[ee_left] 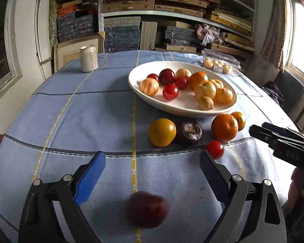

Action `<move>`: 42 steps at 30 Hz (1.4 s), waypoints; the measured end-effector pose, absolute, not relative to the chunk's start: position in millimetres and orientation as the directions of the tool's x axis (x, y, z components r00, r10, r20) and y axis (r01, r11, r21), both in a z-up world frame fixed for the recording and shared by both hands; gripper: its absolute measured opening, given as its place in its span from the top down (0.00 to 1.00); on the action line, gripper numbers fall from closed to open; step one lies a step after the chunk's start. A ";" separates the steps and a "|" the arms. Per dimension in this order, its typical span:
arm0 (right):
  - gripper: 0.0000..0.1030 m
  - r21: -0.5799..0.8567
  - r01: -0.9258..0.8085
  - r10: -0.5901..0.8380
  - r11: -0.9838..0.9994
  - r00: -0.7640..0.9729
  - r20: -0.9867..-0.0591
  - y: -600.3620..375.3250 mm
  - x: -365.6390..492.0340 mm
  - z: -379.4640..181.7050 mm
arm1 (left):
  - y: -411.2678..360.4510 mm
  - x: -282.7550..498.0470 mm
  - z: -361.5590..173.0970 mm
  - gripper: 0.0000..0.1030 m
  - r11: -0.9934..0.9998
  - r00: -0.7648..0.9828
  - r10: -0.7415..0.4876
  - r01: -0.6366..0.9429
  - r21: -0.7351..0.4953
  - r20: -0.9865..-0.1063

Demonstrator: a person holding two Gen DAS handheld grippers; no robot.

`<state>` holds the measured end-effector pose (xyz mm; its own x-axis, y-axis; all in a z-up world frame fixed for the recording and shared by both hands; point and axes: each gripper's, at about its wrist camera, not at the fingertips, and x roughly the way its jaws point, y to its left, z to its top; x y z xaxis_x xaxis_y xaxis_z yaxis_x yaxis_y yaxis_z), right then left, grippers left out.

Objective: Organize fruits
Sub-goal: 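Move both tools back down to the fruit cluster on the cloth, then close the left tool on the dark red fruit while the right tool grasps an orange tangerine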

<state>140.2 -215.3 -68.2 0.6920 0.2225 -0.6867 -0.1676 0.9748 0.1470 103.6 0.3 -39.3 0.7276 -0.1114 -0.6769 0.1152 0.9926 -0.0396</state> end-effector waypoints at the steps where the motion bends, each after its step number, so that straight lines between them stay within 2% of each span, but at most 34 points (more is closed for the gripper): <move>1: 0.44 0.134 -0.173 0.217 0.976 0.689 -0.691 -212.4 143.9 -68.5 | 0.6 104.9 -40.6 0.08 0.992 0.722 -0.116 0.116 -0.047 -0.682; 9: 0.44 0.158 -0.153 0.220 0.976 0.663 -0.716 -216.0 161.2 -74.0 | 13.9 131.0 -61.3 0.09 0.984 0.619 -0.177 0.091 -0.154 -0.765; 13: 0.44 0.166 -0.168 0.236 0.972 0.645 -0.727 -212.2 166.6 -77.6 | 11.1 127.6 -60.1 0.09 0.985 0.625 -0.172 0.101 -0.139 -0.761; 20: 0.49 0.165 -0.164 0.232 0.973 0.646 -0.728 -211.0 175.7 -78.1 | 20.8 113.5 -39.8 0.09 0.985 0.707 -0.165 0.084 -0.151 -0.687; 22: 0.52 0.174 -0.168 0.242 0.970 0.638 -0.731 -210.7 179.3 -79.5 | 28.5 107.9 -33.8 0.09 0.984 0.723 -0.162 0.070 -0.162 -0.671; 24: 0.64 0.197 -0.185 0.270 0.963 0.608 -0.747 -209.3 184.3 -84.2 | 40.1 99.7 -30.6 0.09 0.982 0.728 -0.163 0.057 -0.178 -0.667; 29: 0.69 0.214 -0.205 0.295 0.955 0.586 -0.754 -206.5 185.9 -87.3 | 57.6 72.5 -37.1 0.09 0.992 0.712 -0.124 0.076 -0.100 -0.691; 32: 0.73 0.236 -0.211 0.316 0.949 0.583 -0.748 -209.0 183.4 -86.9 | 65.2 54.5 -28.6 0.09 0.982 0.731 -0.187 0.124 -0.142 -0.657; 34: 0.77 0.245 -0.212 0.324 0.946 0.591 -0.739 -212.2 180.2 -85.0 | 61.1 42.5 -25.1 0.09 0.987 0.749 -0.162 0.138 -0.087 -0.643; 36: 0.89 0.264 -0.208 0.336 0.942 0.598 -0.728 -218.1 176.4 -83.3 | 53.9 32.2 -29.0 0.09 0.989 0.738 -0.121 0.147 -0.016 -0.664; 37: 0.91 0.277 -0.204 0.344 0.939 0.598 -0.724 -221.4 174.9 -83.6 | 49.7 28.0 -33.4 0.09 0.987 0.723 -0.111 0.162 0.011 -0.682; 42: 0.93 0.282 -0.210 0.352 0.936 0.569 -0.743 -216.3 180.0 -89.2 | 37.9 28.1 -46.0 0.09 0.979 0.692 -0.097 0.195 0.055 -0.715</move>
<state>180.0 -216.3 -89.2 0.5691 0.3517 -0.7433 -0.2102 0.9361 0.2820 28.1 37.9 -46.0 0.6922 -0.0971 -0.7151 0.1947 0.9793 0.0555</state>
